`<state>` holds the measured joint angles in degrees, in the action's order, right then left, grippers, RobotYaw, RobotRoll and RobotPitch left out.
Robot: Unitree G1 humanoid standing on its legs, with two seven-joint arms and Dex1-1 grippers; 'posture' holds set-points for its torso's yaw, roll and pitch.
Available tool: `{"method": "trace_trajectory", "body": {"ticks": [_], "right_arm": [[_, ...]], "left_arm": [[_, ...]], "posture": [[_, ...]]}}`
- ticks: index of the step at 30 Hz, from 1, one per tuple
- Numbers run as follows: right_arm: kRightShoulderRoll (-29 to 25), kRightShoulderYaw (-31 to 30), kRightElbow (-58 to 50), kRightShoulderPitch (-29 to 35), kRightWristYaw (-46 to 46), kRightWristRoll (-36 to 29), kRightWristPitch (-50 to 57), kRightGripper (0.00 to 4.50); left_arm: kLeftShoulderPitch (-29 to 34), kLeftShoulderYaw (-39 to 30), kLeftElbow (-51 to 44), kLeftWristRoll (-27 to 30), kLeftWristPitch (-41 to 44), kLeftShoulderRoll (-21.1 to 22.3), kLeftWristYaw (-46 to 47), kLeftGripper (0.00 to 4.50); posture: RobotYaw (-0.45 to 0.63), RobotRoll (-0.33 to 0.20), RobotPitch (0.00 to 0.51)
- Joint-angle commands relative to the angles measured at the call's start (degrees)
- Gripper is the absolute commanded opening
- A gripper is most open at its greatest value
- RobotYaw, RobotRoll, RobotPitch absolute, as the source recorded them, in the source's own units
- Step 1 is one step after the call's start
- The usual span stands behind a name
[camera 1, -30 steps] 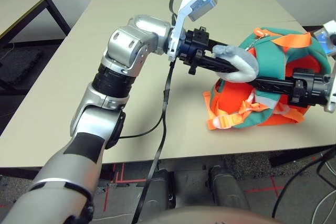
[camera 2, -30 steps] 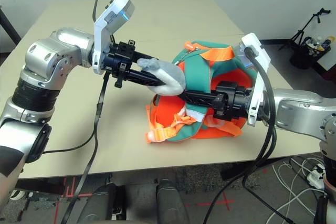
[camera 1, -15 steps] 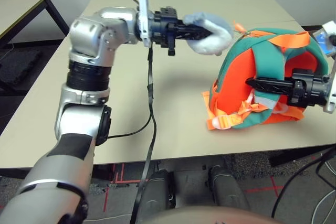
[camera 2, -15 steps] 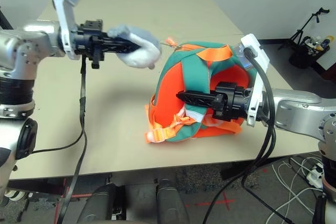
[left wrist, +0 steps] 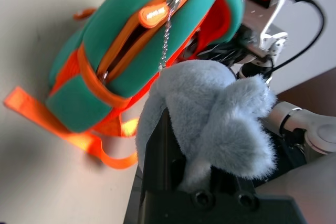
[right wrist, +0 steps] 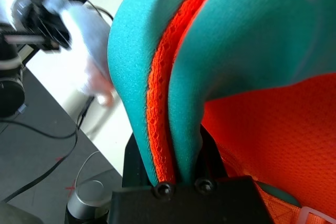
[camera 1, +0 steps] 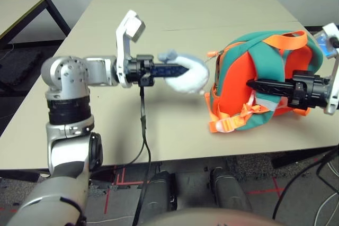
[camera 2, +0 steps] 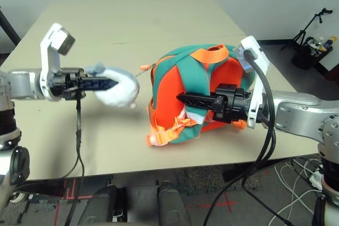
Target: Put the pencil case into the backpack and zip it.
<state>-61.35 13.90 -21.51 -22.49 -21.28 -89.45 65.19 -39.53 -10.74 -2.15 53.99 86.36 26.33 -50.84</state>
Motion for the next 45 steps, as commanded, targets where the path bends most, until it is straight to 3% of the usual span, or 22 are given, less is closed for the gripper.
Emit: {"method": "trace_trajectory", "body": {"ticks": [1,5,11,16,20,21,25,28,32,36,38,41,43,45], "right_arm": [[1.18,-0.98,-0.07,-0.62,-0.60,0.87,0.17,0.19],[1.70,-0.73,-0.06,-0.54,-0.71,1.56,0.19,0.19],[1.92,0.84,-0.84,1.23,-0.19,1.57,0.14,0.19],[2.08,1.80,-1.40,4.28,0.36,2.13,0.07,0.19],[1.60,2.04,-0.48,7.74,1.49,4.50,0.68,0.19],[0.98,2.30,-0.29,8.39,1.98,5.75,0.86,0.95],[-0.84,4.42,0.97,9.19,6.16,6.47,2.38,2.22],[-4.67,9.51,1.58,10.94,8.26,2.52,5.31,3.22],[-11.00,20.75,4.98,17.16,8.29,-6.19,11.00,4.50],[-14.79,35.90,10.10,26.85,6.12,-13.78,18.83,4.50],[-15.06,43.38,11.95,30.56,5.55,-10.22,22.89,4.50],[-14.52,49.86,13.75,34.75,3.23,2.29,24.21,4.50],[-13.86,48.27,14.80,36.24,0.81,10.81,18.99,4.50],[-12.77,42.16,16.60,34.48,-2.10,19.30,9.08,4.50]], "left_arm": [[3.48,9.40,2.65,-3.21,-1.41,2.61,-1.61,0.26],[2.79,18.74,8.77,-8.36,-9.24,4.67,-6.25,0.26],[1.53,28.10,18.93,-16.07,-18.55,2.36,-10.98,0.25],[2.21,30.42,18.42,-17.91,-20.13,1.10,-11.80,0.25],[4.18,26.27,15.05,-17.67,-23.83,-2.24,-8.44,0.25],[4.30,23.68,13.85,-17.11,-24.62,-3.65,-6.07,0.60],[4.56,13.48,6.48,-12.94,-21.37,-4.91,1.24,1.96],[4.79,7.65,0.16,-8.52,-14.64,1.21,1.54,3.07],[6.60,3.35,-2.72,-5.07,-9.09,12.75,-1.23,4.47],[9.02,-2.52,-0.32,-4.55,-8.22,18.98,-0.54,4.47],[9.43,-6.33,1.95,-6.51,-11.17,19.40,2.77,4.47],[9.13,-11.08,8.68,-12.39,-20.45,18.62,9.93,4.47],[9.15,-12.48,13.30,-16.49,-28.90,17.25,13.64,4.47],[8.54,-13.45,17.27,-19.57,-36.33,15.01,17.23,4.47]], "posture": [[-0.05,0.000,0.064],[-0.06,0.000,0.061],[-0.09,0.000,0.056],[-0.09,0.000,0.055],[-0.06,0.000,0.057],[-0.06,0.000,0.056],[-0.09,0.000,0.045],[-0.09,0.000,0.039],[-0.09,0.000,0.033],[-0.09,0.000,0.030],[-0.09,0.000,0.032],[-0.08,0.000,0.034],[-0.08,0.000,0.034],[-0.07,0.000,0.035]]}}
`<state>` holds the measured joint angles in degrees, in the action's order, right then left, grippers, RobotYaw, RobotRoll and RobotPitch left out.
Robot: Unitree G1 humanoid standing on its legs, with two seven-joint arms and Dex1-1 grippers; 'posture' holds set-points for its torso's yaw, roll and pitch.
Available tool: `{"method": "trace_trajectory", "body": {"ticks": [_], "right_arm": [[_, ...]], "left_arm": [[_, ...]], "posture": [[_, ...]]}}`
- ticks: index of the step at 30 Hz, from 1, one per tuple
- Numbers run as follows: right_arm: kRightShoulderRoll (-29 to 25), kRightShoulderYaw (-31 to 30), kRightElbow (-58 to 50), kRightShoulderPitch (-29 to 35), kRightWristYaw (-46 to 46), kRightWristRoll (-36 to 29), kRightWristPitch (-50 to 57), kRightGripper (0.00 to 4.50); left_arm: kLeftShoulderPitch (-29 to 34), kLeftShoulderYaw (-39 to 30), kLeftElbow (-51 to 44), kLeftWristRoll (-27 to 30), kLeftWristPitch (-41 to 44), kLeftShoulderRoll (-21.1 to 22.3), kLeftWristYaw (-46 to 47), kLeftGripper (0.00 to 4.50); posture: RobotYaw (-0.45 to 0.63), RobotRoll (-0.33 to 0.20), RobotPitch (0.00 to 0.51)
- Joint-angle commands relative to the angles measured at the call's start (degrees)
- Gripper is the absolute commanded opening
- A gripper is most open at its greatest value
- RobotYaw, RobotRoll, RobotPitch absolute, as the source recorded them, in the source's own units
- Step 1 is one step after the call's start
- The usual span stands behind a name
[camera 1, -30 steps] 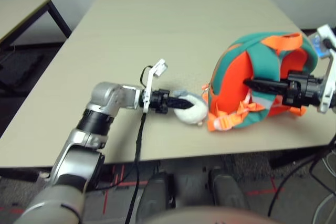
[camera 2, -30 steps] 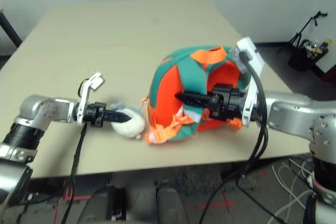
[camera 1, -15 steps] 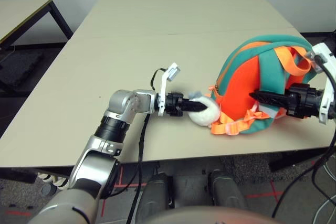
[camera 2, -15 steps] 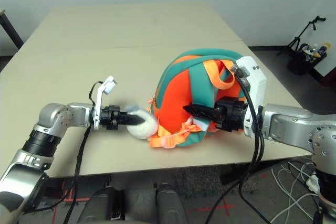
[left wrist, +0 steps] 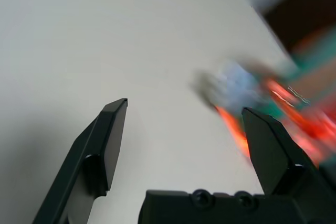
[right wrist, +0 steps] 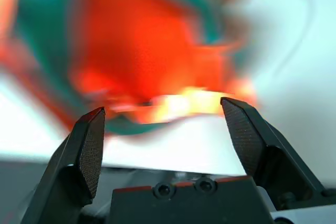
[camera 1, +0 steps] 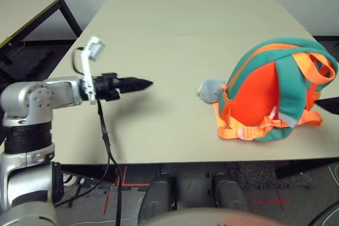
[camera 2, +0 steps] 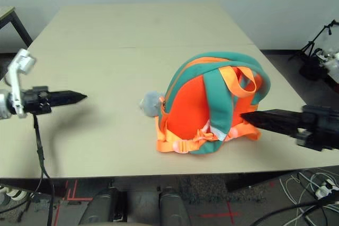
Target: Put the pencil case into the backpack and zip it.
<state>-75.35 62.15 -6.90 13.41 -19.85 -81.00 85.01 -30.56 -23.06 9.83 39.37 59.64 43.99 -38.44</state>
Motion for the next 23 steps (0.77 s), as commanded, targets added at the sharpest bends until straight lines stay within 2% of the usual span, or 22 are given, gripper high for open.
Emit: {"method": "trace_trajectory", "body": {"ticks": [1,4,5,8,10,14,17,23], "right_arm": [[2.10,-10.31,3.58,-3.67,-3.88,14.82,-15.70,4.50],[6.49,-22.83,9.00,-12.59,-6.99,25.19,-29.45,4.50],[9.41,-26.72,11.72,-16.98,-6.15,28.86,-33.71,4.50],[16.01,-34.28,19.84,-26.05,-5.34,38.09,-43.38,4.50],[19.75,-38.11,25.61,-29.73,-6.39,44.21,-50.98,4.50],[27.37,-39.59,34.81,-35.53,-6.73,49.99,-62.37,4.50],[30.34,-40.17,41.12,-37.57,-7.15,54.39,-70.38,4.50],[35.46,-39.18,52.05,-40.59,-8.73,58.09,-84.88,4.50]], "left_arm": [[-0.90,-1.33,7.25,-6.87,-14.10,-3.84,6.77,4.47],[-2.34,-0.75,12.49,-12.20,-25.78,-6.83,11.58,4.47],[-2.63,-0.10,14.81,-14.49,-30.88,-7.77,13.03,4.47],[-2.88,2.46,21.07,-20.66,-44.53,-9.77,15.16,4.47],[-3.53,2.09,25.99,-21.97,-50.28,-11.89,17.69,4.47],[-4.21,2.45,33.97,-25.19,-61.61,-13.71,20.72,4.47],[-3.53,2.20,38.00,-26.24,-66.68,-15.27,23.28,4.47],[-1.09,2.75,43.36,-28.04,-73.84,-18.05,26.35,4.47]], "posture": [[-0.07,0.000,0.034],[-0.05,0.000,0.032],[-0.05,0.000,0.031],[-0.04,0.000,0.034],[-0.04,0.000,0.036],[-0.05,0.000,0.048],[-0.05,0.000,0.049],[-0.03,0.000,0.044]]}}
